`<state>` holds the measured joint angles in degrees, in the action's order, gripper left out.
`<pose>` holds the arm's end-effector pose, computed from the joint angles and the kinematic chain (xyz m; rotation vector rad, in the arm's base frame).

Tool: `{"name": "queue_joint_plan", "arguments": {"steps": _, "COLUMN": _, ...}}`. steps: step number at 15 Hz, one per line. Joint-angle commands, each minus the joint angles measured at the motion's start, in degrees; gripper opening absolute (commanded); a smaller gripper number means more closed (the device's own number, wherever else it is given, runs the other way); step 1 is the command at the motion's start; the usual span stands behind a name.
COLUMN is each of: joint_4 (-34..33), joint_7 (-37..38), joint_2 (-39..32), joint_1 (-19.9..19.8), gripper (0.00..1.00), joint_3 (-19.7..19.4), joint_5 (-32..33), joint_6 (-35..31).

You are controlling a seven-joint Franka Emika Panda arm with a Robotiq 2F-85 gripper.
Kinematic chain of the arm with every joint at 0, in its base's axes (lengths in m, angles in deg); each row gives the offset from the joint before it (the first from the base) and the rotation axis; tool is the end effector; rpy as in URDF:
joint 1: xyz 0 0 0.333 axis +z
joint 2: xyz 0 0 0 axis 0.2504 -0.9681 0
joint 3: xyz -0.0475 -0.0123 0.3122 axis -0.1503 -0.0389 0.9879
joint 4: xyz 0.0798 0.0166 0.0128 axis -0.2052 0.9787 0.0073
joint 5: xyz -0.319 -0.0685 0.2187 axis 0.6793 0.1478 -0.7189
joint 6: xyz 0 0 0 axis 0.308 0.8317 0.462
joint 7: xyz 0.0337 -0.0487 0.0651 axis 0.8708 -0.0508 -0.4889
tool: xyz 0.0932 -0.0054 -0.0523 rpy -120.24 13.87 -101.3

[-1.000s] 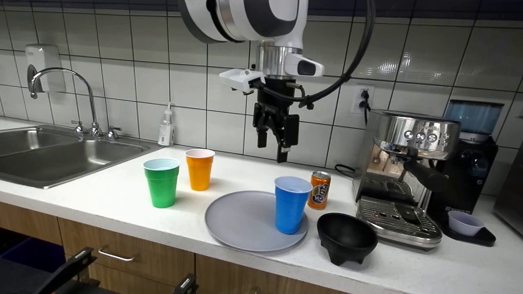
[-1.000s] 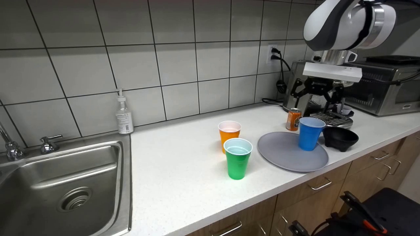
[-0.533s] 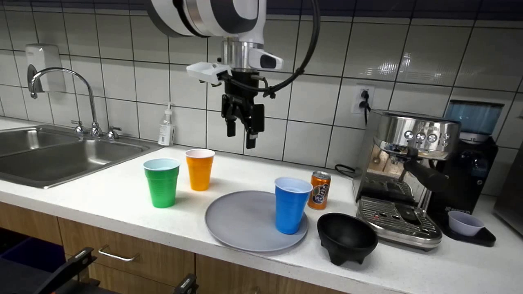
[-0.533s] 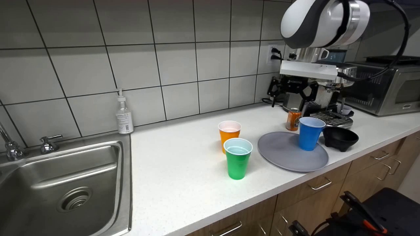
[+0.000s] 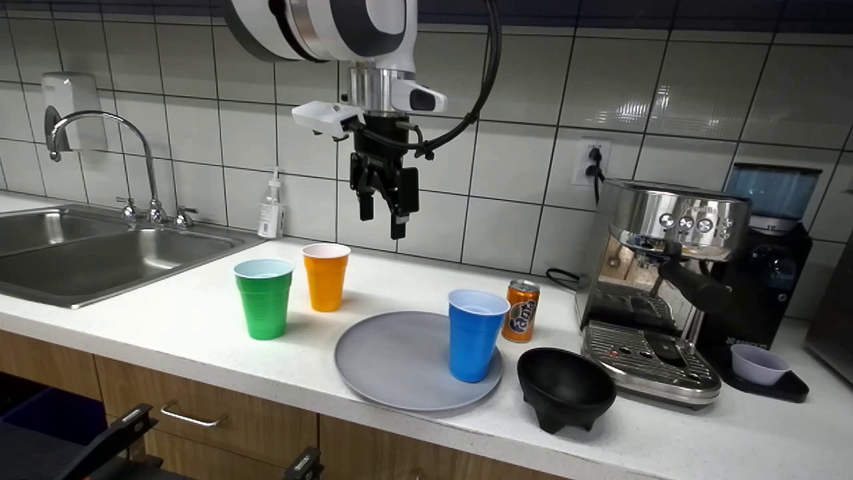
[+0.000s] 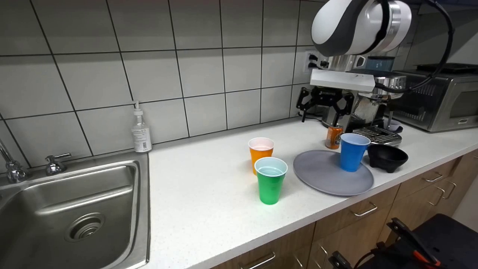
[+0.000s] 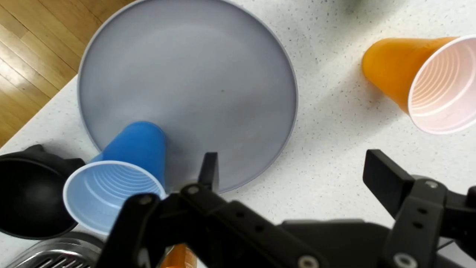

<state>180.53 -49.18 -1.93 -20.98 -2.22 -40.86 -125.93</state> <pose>0.4533 -0.0910 0.3307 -2.9563 0.9616 -0.2195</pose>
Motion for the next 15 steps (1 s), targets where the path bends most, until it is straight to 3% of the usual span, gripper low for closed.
{"name": "queue_joint_plan", "arguments": {"steps": 1, "joint_4": -2.14, "joint_7": -2.48, "joint_2": -2.85, "joint_1": -0.18, "gripper": 1.00, "joint_3": 0.23, "joint_5": -0.58, "joint_6": -3.00}}
{"name": "queue_joint_plan", "arguments": {"steps": 8, "joint_4": -6.79, "joint_7": -12.54, "joint_2": -8.98, "joint_1": 1.55, "gripper": 1.00, "joint_3": 0.43, "joint_5": -3.34, "joint_6": -3.93}}
{"name": "queue_joint_plan", "arguments": {"steps": 15, "joint_4": -10.53, "joint_7": -16.09, "joint_2": -13.30, "joint_1": 4.29, "gripper": 1.00, "joint_3": 2.41, "joint_5": -4.51, "joint_6": -3.55}}
